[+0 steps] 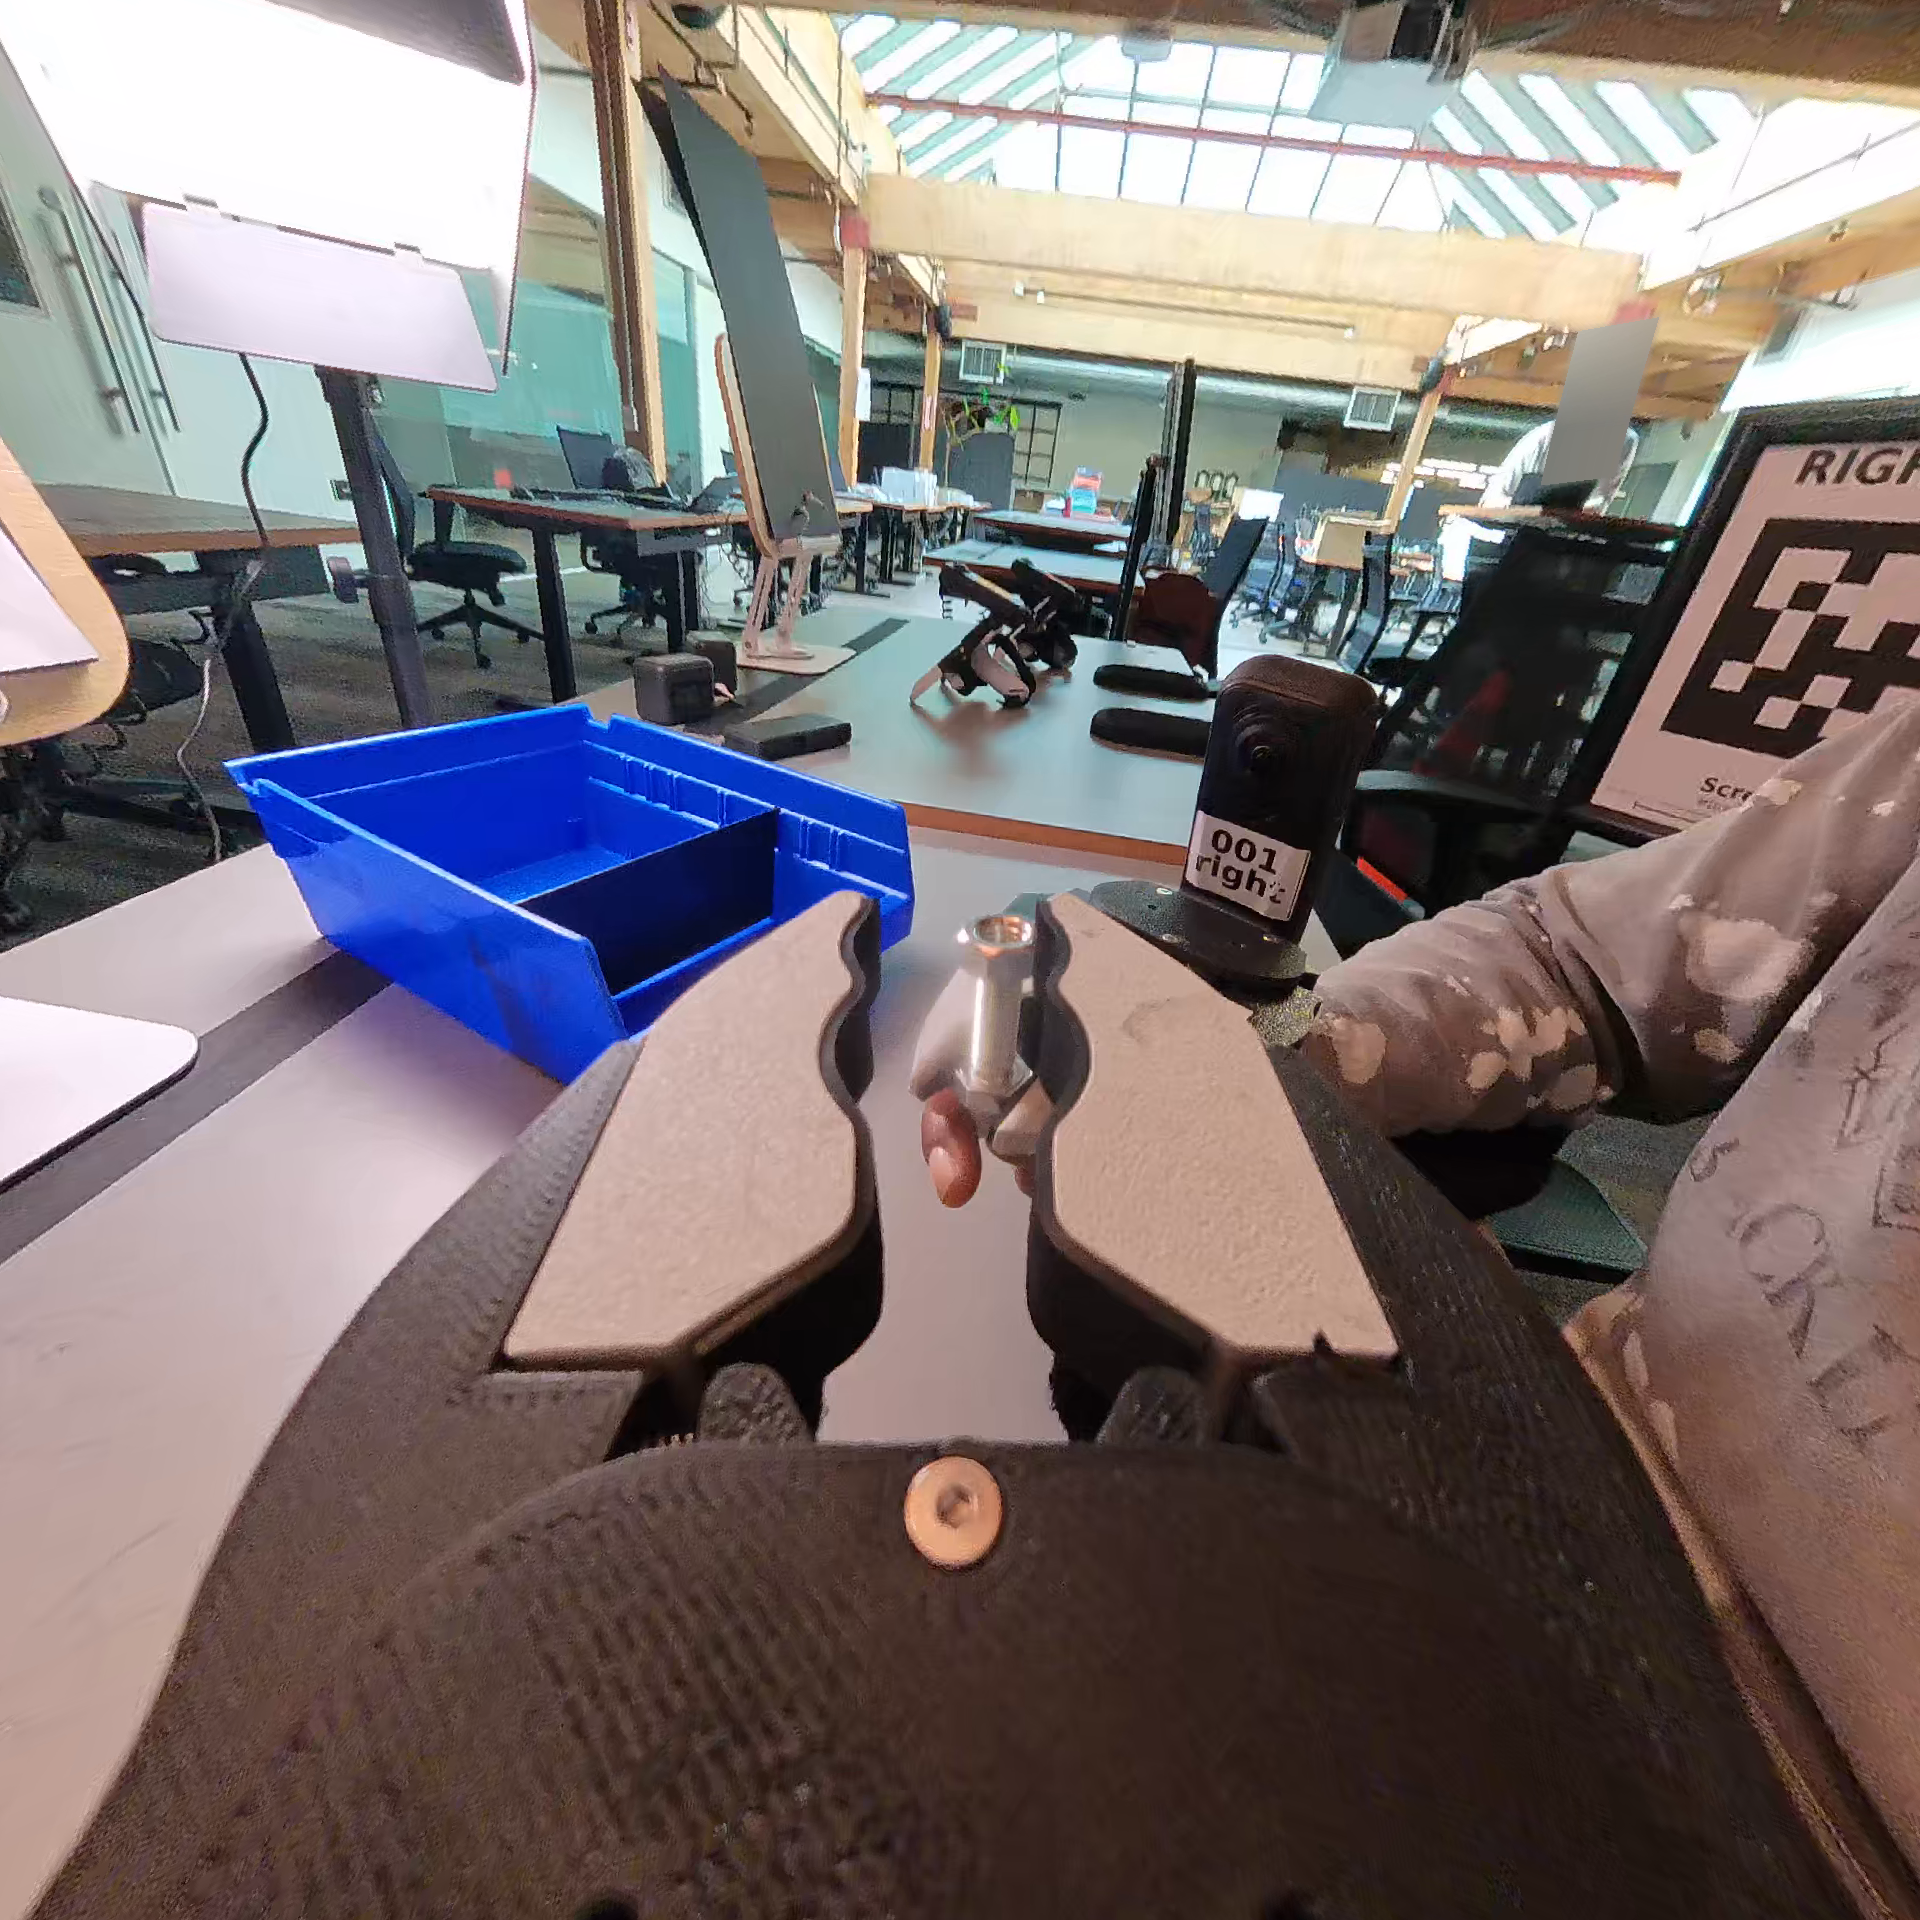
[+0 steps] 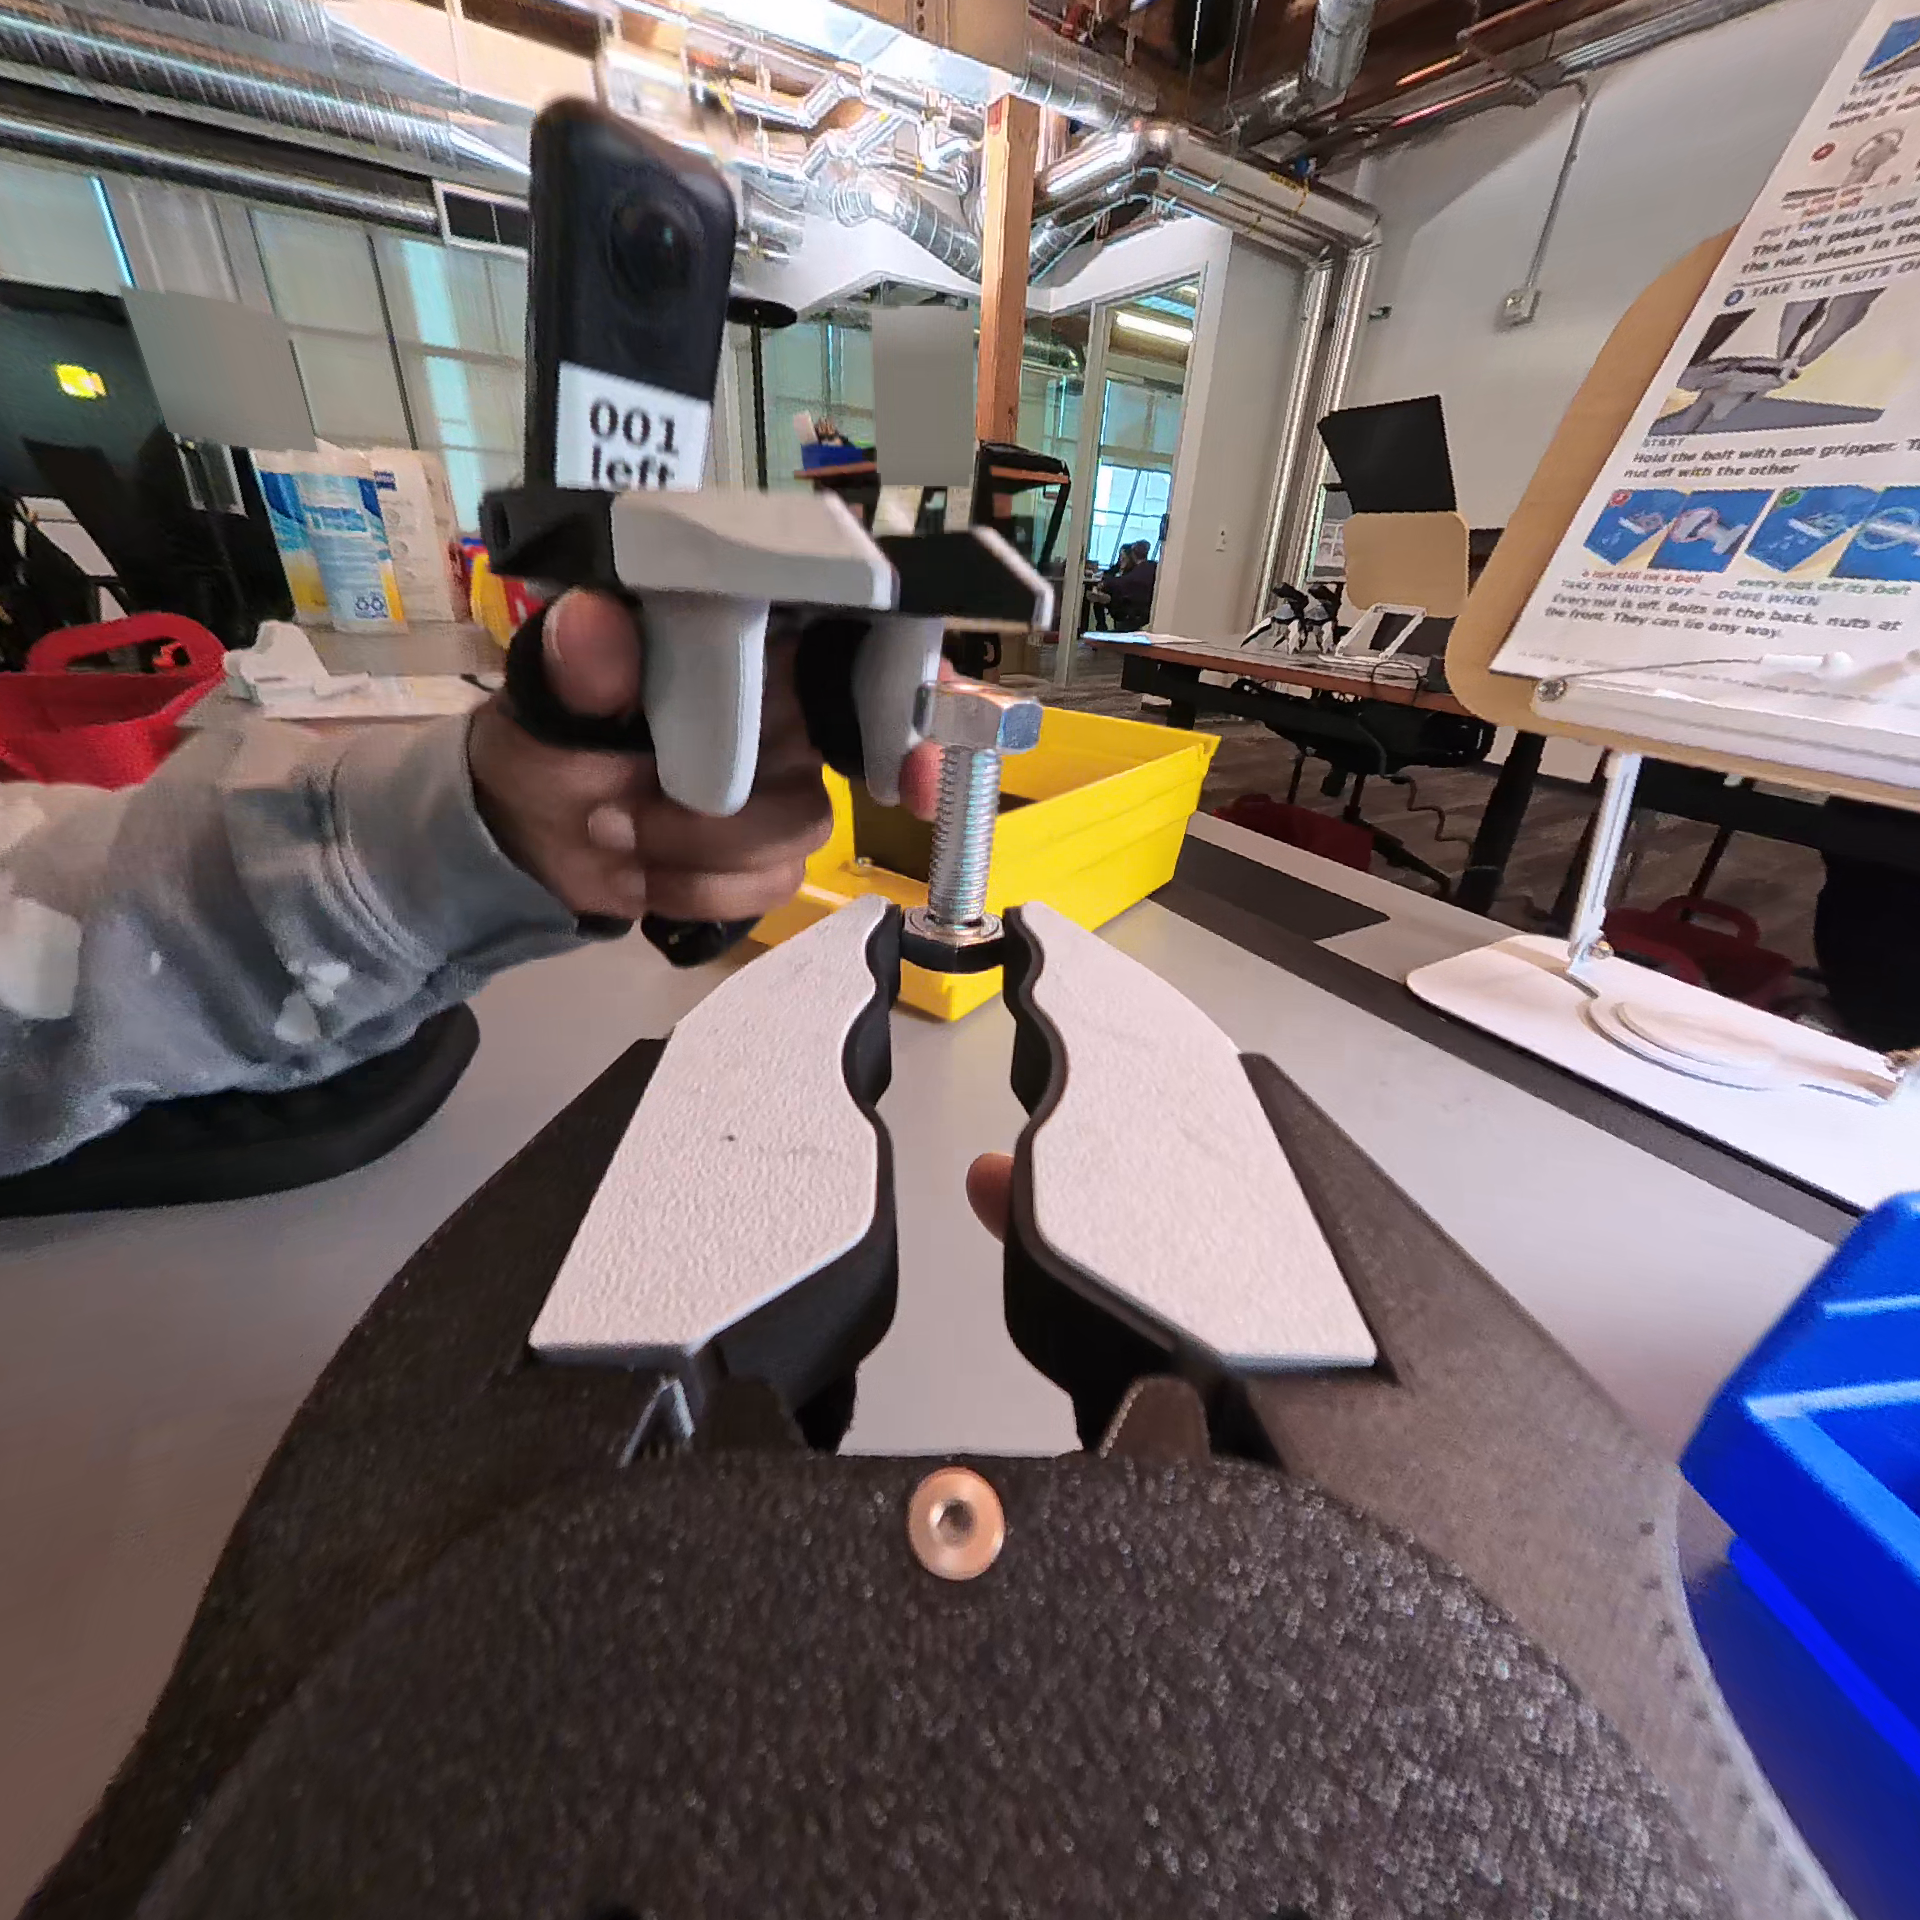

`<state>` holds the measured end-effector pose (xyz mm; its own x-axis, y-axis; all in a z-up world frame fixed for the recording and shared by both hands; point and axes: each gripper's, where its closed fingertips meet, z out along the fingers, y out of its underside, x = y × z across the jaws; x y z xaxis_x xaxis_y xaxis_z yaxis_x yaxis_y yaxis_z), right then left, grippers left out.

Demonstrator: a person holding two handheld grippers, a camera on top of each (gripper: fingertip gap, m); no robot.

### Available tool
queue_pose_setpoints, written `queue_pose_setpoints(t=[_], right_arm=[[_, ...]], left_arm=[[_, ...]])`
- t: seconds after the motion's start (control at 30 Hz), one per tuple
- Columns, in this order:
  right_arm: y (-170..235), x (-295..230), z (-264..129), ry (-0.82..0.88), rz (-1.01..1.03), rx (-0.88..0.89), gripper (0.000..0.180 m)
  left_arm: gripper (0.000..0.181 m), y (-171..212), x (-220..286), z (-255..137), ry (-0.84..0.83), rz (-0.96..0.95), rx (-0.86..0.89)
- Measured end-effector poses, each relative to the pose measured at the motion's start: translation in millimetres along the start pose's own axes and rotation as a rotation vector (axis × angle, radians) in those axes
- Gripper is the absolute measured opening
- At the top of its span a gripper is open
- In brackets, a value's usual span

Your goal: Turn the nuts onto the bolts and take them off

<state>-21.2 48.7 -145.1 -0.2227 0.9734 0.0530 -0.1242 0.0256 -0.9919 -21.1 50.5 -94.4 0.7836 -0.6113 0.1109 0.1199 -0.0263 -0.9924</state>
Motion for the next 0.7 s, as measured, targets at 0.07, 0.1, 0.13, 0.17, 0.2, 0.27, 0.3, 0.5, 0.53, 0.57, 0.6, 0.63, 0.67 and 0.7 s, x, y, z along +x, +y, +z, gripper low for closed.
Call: queue_pose_setpoints(t=[0.07,0.1,0.13,0.17,0.2,0.27,0.3,0.5,0.53,0.57,0.6,0.63,0.67,0.7], right_arm=[[-3.2,-1.9,4.0,-0.002,0.005,0.011,0.018],[-4.1,-2.8,5.7,-0.004,0.010,0.015,0.018],[-4.9,-3.5,7.1,-0.006,0.014,0.019,0.018],[-5.4,-4.1,8.0,-0.008,0.018,0.024,0.018],[-5.5,-4.6,8.5,-0.011,0.021,0.028,0.018],[-3.9,-5.1,8.7,-0.016,0.024,0.027,0.018],[-2.6,-5.0,8.7,-0.017,0.024,0.025,0.018],[0.3,-7.4,6.9,-0.041,0.035,0.032,0.018],[-0.7,-8.3,6.2,-0.047,0.034,0.039,0.018],[-1.5,-8.7,5.4,-0.049,0.034,0.044,0.018],[-2.7,-9.3,4.5,-0.055,0.034,0.053,0.018],[-4.9,-10.3,3.2,-0.065,0.035,0.068,0.018],[-8.0,-11.3,1.5,-0.075,0.036,0.088,0.018],[-11.2,-12.2,0.0,-0.084,0.036,0.105,0.018]], left_arm=[[0.030,4.5,1.3,-1.7,0.014,-0.023,0.006],[0.030,6.2,2.3,-1.8,0.023,-0.036,0.008],[0.030,7.3,3.3,-1.6,0.028,-0.043,0.014],[0.030,8.9,4.4,-1.1,0.035,-0.048,0.013],[0.030,10.0,5.5,-0.9,0.042,-0.048,0.012],[0.030,10.6,5.8,-0.7,0.046,-0.052,0.012],[0.029,11.0,6.7,-0.3,0.053,-0.057,0.011],[0.026,16.0,6.2,1.9,0.050,-0.064,-0.004],[0.026,16.0,5.7,1.7,0.048,-0.060,-0.005],[0.026,15.6,5.9,1.2,0.049,-0.058,-0.004],[0.026,14.8,5.8,0.5,0.049,-0.056,-0.003],[0.025,13.7,5.7,-0.3,0.049,-0.055,0.002],[0.023,13.1,4.4,-1.3,0.044,-0.053,0.005],[0.022,13.2,1.8,-2.5,0.030,-0.048,0.005]])
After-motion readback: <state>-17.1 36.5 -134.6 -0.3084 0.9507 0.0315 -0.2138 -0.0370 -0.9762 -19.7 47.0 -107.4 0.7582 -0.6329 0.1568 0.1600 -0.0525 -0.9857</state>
